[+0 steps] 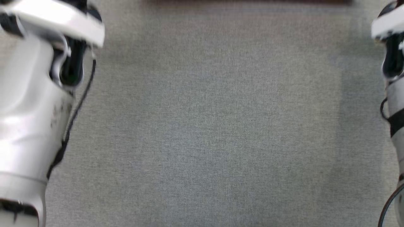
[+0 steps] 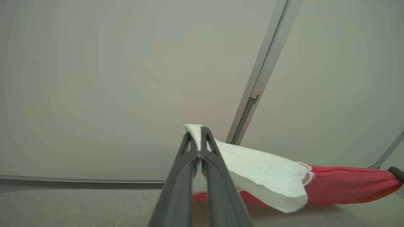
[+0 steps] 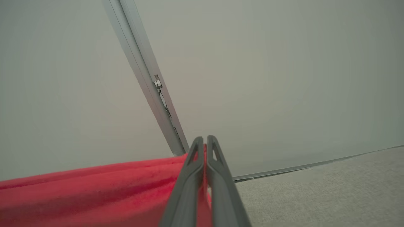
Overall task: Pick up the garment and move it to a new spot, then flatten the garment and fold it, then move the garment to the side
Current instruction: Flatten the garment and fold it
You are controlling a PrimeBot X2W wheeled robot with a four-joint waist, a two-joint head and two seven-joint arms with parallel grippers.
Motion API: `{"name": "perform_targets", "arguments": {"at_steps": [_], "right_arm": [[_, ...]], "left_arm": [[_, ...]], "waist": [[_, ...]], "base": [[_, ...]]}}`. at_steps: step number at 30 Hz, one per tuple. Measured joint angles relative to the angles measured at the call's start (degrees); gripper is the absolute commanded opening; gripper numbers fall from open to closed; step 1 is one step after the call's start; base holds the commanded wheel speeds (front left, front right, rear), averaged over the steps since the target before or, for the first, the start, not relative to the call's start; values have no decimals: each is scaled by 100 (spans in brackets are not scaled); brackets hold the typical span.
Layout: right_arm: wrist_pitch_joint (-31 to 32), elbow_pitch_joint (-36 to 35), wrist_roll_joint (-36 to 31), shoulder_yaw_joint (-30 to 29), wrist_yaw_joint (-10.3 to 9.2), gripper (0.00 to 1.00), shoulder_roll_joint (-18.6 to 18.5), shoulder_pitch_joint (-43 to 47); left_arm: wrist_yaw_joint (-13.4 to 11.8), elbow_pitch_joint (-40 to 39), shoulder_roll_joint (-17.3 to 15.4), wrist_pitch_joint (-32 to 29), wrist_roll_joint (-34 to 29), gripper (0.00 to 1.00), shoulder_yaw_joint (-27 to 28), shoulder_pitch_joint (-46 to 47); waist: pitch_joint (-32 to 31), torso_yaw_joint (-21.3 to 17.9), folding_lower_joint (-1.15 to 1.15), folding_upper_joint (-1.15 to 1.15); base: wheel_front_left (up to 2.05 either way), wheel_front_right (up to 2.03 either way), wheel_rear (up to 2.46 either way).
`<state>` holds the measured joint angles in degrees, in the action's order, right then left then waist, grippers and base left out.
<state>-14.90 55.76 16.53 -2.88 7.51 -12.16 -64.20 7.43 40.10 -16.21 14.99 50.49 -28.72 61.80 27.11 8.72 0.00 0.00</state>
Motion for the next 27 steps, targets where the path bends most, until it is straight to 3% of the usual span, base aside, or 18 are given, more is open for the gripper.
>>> {"name": "perform_targets", "arguments": {"at_steps": [10, 17, 27], "right_arm": [[-4, 126, 293, 869, 0, 0, -65, 1323], [-4, 404, 706, 1679, 0, 0, -157, 2235], [23, 498, 1463, 2124, 0, 0, -240, 2920]], "left_arm": [[1, -36, -393, 0, -10, 0, -630, -1629], [3, 63, -866, -30, 97, 0, -1773, -2488], [7, -408, -1370, -275, 523, 0, -2697, -3109]], "waist": [[-898, -48, 0, 0], [-1701, -107, 0, 0], [-2383, -183, 0, 0]], "base": [[0, 0, 0], [0, 0, 0], [0, 0, 0]]}}
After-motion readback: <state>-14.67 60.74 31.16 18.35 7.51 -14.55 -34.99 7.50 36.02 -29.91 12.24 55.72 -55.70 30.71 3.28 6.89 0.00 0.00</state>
